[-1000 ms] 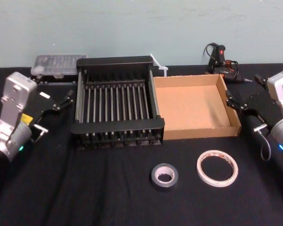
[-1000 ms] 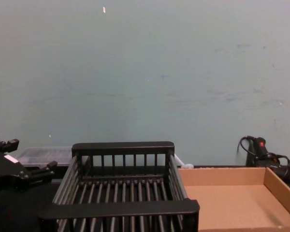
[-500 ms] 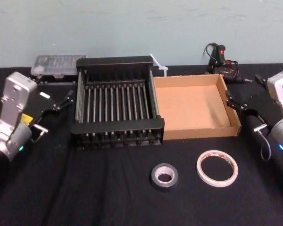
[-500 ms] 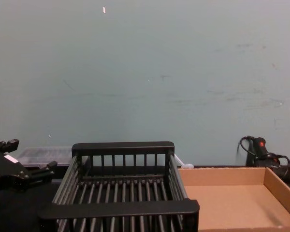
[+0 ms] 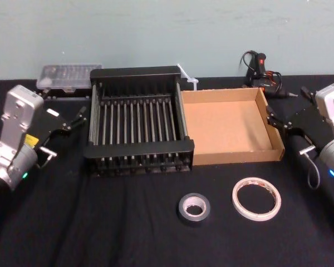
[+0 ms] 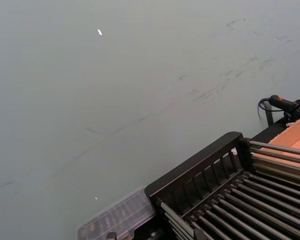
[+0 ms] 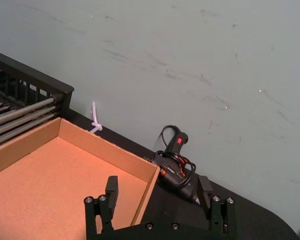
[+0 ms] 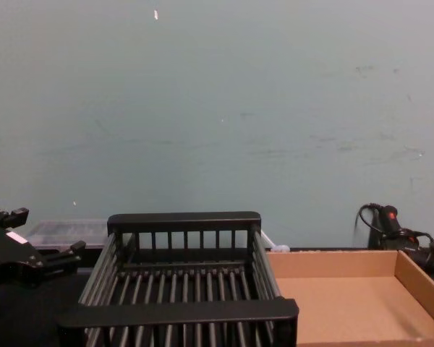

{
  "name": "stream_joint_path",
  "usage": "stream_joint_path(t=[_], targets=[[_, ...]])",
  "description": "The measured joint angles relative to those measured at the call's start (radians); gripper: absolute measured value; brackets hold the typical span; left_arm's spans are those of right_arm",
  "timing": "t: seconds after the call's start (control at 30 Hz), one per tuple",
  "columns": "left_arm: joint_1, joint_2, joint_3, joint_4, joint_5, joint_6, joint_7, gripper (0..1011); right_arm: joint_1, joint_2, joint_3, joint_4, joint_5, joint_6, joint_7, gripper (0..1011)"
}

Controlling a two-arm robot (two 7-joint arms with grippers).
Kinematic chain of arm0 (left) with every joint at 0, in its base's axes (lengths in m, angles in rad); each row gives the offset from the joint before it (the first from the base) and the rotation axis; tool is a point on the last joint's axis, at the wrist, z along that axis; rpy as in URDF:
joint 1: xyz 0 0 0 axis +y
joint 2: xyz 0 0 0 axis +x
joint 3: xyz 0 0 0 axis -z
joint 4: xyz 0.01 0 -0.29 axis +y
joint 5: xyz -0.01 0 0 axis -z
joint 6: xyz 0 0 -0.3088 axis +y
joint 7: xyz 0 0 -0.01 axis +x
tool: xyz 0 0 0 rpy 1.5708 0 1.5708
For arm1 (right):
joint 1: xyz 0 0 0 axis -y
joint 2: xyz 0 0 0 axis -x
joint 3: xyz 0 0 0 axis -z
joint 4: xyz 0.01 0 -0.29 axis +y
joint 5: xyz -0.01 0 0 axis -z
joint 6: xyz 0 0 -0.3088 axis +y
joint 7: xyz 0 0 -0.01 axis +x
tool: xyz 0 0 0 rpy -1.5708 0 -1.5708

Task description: Pick up the white tape and place it into the black box , Pick up the silver tape and place it into the brown box.

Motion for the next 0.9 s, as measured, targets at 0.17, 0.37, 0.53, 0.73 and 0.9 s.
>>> stream_joint_path(t=[0.17, 0.37, 0.53, 0.73, 0.9], targets=[[0.0, 0.0, 0.0, 0.0, 0.0, 0.0, 0.0, 1002, -0.015, 0.005, 0.02, -0.031, 0.009, 0.018, 0.02, 1002], [0.0, 0.0, 0.0, 0.0, 0.0, 0.0, 0.0, 1001, -0.07, 0.033, 0.062, -0.119, 0.05, 0.066, 0.049, 1002], [0.0, 0.0, 0.0, 0.0, 0.0, 0.0, 0.0, 1002, -0.116, 0.056, 0.093, -0.183, 0.08, 0.096, 0.064, 1002], [0.0, 0.0, 0.0, 0.0, 0.0, 0.0, 0.0, 1001, -0.221, 0.104, 0.153, -0.298, 0.138, 0.137, 0.089, 1002], [0.0, 0.0, 0.0, 0.0, 0.0, 0.0, 0.0, 1001, -0.329, 0.145, 0.205, -0.389, 0.186, 0.16, 0.113, 1002]])
